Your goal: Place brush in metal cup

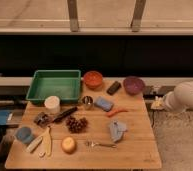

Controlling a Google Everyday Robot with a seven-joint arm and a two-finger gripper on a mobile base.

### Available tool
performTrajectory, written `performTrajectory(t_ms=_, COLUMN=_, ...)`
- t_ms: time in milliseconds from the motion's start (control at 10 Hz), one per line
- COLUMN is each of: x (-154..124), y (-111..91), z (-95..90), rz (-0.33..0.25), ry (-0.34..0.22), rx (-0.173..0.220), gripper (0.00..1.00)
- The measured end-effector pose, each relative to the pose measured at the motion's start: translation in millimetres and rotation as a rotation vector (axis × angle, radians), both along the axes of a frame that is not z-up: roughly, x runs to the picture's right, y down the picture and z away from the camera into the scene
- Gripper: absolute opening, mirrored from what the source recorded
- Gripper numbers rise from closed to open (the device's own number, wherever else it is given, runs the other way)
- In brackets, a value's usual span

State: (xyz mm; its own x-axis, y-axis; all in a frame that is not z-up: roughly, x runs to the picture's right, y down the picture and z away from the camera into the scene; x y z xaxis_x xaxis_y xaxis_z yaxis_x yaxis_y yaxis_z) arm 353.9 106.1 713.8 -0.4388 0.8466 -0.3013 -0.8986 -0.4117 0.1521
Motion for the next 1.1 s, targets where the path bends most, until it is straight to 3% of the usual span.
performTrajectory(t_ms=800, x=-0.5, y=-2.2, z=0.4, rz=-0.007, ry=-0.005, rx=0.001, gripper=0.61)
performTrajectory(t_ms=1100, x=-32.5, y=-19.2, z=10.7, rz=-0.065, ry=-0.053, rx=0.003, gripper=0.61)
